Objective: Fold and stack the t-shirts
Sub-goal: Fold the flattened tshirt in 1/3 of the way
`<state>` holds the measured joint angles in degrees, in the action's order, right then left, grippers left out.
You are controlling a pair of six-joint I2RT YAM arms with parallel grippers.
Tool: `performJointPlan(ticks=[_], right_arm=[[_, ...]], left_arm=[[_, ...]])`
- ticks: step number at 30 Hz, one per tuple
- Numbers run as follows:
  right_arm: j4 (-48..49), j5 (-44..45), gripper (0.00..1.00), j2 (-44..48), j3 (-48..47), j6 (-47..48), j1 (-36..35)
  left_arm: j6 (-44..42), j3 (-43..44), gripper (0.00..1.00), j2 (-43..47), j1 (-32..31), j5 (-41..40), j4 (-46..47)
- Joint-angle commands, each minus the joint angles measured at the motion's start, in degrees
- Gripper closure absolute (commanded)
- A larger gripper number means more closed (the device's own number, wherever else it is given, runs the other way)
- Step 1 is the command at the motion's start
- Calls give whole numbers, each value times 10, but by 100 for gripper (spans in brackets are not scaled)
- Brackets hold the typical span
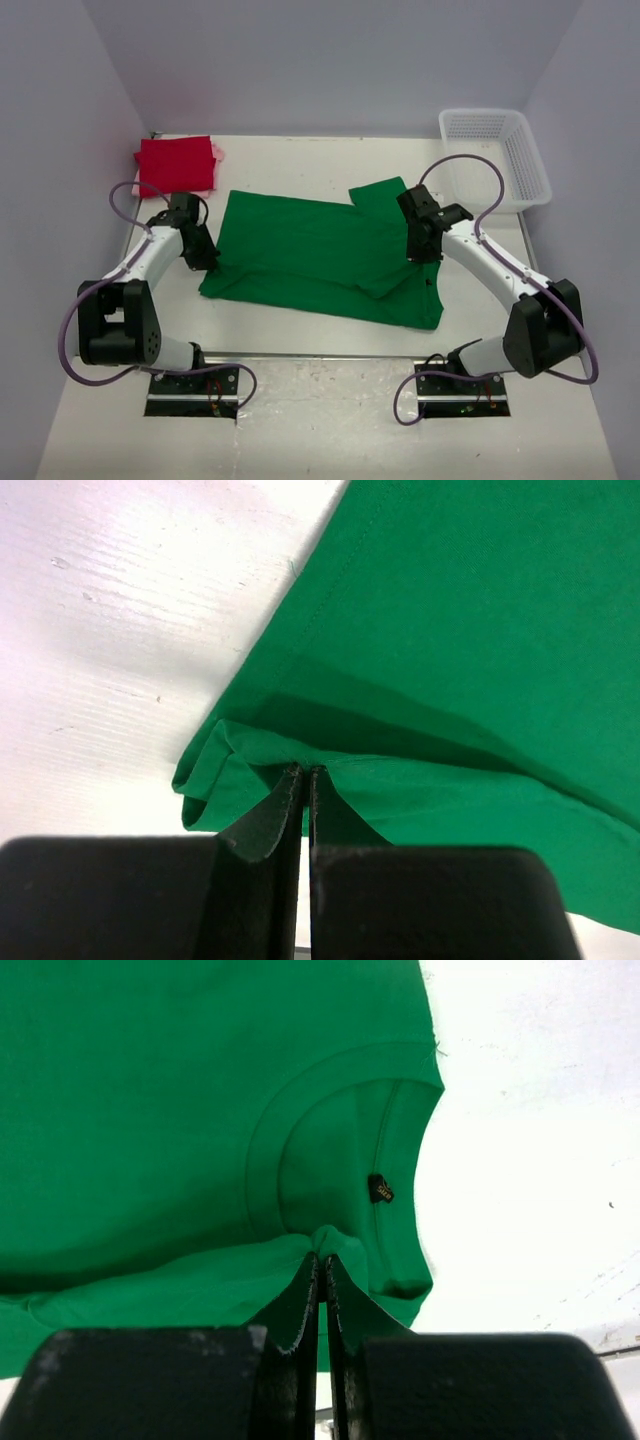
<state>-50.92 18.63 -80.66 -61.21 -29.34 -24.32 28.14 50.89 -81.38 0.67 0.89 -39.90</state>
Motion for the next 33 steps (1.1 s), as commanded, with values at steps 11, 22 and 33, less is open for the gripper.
performJointPlan(ticks=[11,22,33], right_arm=[[29,17,100,-66,-46,16,22],[38,20,100,-87,-48,15,27],[42,17,100,-103,-56,19,41]], left_arm=[[17,19,100,-45,-1,-37,15],[14,50,100,-52,-1,-39,17],[15,57,92,-85,0,6,54]])
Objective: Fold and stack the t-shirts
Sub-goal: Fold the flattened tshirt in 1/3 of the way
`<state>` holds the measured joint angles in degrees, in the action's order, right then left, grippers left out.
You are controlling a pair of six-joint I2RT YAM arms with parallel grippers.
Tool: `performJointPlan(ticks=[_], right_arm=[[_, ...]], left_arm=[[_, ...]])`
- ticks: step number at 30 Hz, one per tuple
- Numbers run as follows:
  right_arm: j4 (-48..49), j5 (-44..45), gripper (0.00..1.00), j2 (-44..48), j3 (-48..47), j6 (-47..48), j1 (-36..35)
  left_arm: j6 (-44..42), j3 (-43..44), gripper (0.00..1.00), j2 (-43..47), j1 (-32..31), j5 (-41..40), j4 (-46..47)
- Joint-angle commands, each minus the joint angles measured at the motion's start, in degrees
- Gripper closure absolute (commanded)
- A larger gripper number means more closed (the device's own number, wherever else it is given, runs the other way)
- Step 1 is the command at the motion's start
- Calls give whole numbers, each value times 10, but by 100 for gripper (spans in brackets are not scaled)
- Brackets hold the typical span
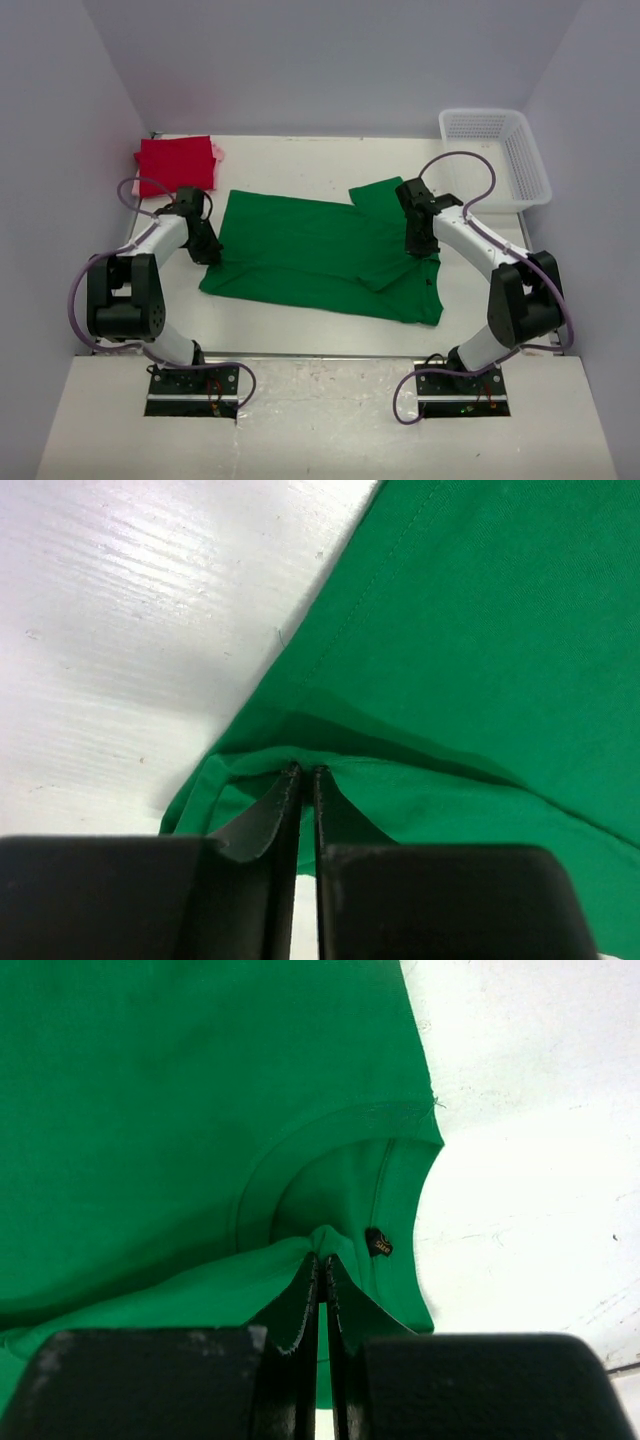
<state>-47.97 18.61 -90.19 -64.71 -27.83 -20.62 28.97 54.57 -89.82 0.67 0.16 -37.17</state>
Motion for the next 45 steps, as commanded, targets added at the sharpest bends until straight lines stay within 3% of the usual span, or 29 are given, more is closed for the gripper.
performJointPlan(ticks=[1,2,3,8,12,15,18,20,22,29,35,39,42,45], right_arm=[[14,16,100,-9,-21,4,5],[16,14,100,-10,-19,4,6],[17,11,100,-10,-18,5,6],[24,4,100,-17,-21,8,7],[24,8,100,-28,-25,5,7],[20,13,100,-30,-30,2,7],[17,20,100,-38,-38,2,8],[18,23,100,-45,-47,0,8],[16,25,100,-58,-59,-3,9],[20,34,100,-103,-93,-2,12],[24,49,99,-154,-118,-13,23],[56,43,66,-136,-111,5,23],[70,28,54,-79,-88,19,17],[95,-36,35,-8,-35,35,-11]], left_arm=[[10,20,89,0,0,12,30],[20,23,73,2,0,-1,25],[21,25,68,4,0,-19,24],[37,28,58,89,-20,-150,13],[18,14,57,177,-51,-177,24],[9,4,62,198,-55,-132,22],[-3,-23,77,204,-55,-34,45],[-5,-46,94,208,-58,36,67],[-1,-75,100,210,-59,63,90],[0,-100,100,171,-59,78,107],[-12,-68,100,163,-59,67,103],[-26,-57,100,156,-59,55,91],[-29,-56,100,159,-59,51,87],[-30,-61,100,169,-59,41,96]])
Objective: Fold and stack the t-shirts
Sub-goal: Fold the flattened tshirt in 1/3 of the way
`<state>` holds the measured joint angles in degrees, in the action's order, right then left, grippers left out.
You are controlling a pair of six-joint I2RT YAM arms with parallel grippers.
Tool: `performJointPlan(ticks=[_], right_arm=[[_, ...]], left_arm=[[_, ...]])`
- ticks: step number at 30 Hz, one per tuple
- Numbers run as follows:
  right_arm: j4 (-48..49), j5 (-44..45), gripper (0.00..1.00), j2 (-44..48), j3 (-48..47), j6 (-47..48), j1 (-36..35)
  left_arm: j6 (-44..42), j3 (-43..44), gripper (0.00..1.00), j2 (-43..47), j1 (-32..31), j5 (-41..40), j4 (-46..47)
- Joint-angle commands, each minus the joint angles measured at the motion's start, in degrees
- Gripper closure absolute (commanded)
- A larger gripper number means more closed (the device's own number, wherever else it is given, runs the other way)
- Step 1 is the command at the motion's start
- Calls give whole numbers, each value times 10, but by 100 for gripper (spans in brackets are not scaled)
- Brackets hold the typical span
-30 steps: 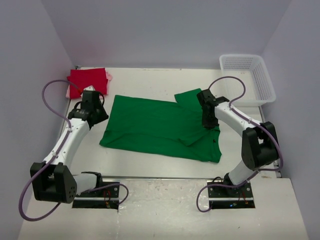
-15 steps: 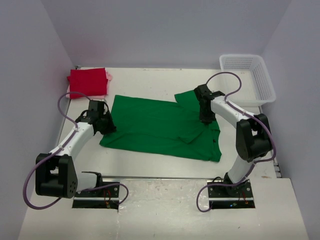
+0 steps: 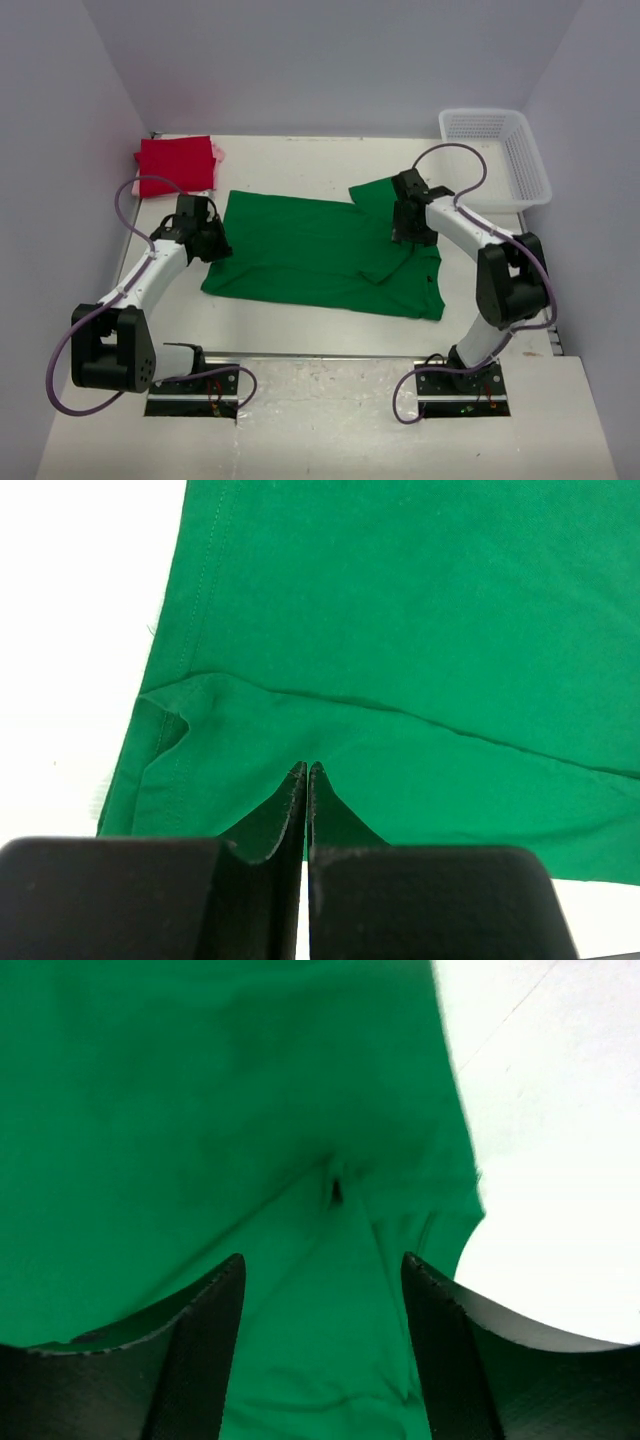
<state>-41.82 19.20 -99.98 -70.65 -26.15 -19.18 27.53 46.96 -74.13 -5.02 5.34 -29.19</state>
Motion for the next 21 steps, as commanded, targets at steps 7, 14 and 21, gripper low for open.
performJointPlan(ticks=[7,14,21], right_arm=[[75,-132,60,103,87,23,-88],[115,-140,59,88,122,8,-122],[127,-149,58,81,147,7,-130]], left_arm=[[-3,15,100,8,-3,14,30],[-9,6,100,24,-3,5,22],[-11,5,100,28,-3,6,19]])
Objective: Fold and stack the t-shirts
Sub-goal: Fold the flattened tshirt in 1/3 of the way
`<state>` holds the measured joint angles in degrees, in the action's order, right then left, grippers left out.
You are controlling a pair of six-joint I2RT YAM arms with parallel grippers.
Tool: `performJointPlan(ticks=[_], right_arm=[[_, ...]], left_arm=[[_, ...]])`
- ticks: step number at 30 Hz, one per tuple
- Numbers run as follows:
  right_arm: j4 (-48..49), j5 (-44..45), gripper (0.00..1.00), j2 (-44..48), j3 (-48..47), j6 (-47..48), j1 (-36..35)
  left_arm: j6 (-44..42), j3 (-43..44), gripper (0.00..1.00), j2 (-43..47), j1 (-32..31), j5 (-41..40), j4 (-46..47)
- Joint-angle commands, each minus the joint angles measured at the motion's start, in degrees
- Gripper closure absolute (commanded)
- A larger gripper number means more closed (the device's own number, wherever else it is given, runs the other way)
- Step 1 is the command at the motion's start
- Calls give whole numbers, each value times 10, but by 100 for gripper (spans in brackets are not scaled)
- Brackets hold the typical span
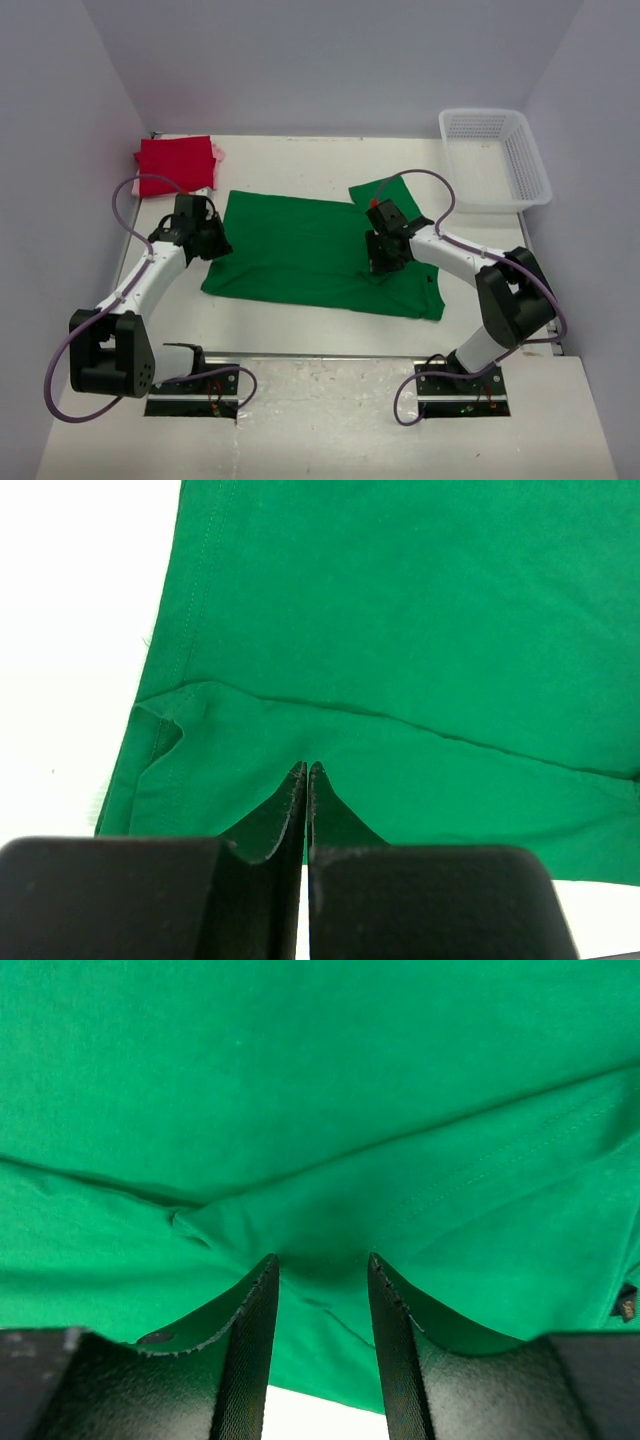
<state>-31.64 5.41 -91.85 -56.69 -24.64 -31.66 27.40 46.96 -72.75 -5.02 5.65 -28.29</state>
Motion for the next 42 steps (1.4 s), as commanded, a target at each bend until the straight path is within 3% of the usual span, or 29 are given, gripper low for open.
performJointPlan(ticks=[1,10,13,15,17,20,21,22,28,42], right_arm=[[27,-11,59,0,10,-10,-8],[38,-16,67,-5,25,-20,-18],[35,-12,81,-7,23,-22,-20],[32,-8,96,-10,18,-22,-21],[30,-8,100,-10,16,-20,-21],[23,2,100,-7,11,-21,-24],[21,8,96,-3,11,-22,-26],[19,18,85,6,13,-25,-31],[20,19,71,42,39,-43,-58],[15,43,62,27,48,-69,-65]], left_arm=[[-9,4,100,14,-3,4,11],[-13,1,100,14,-3,1,10],[-13,-1,100,13,-3,-2,12],[-13,-3,100,9,-3,0,13],[-13,-5,100,9,-3,3,15],[-14,-6,100,9,-3,2,14],[-16,-6,100,11,-3,2,14],[-16,-6,100,12,-3,2,13],[-14,-9,100,12,-3,5,16],[-15,-6,100,26,-3,16,8]])
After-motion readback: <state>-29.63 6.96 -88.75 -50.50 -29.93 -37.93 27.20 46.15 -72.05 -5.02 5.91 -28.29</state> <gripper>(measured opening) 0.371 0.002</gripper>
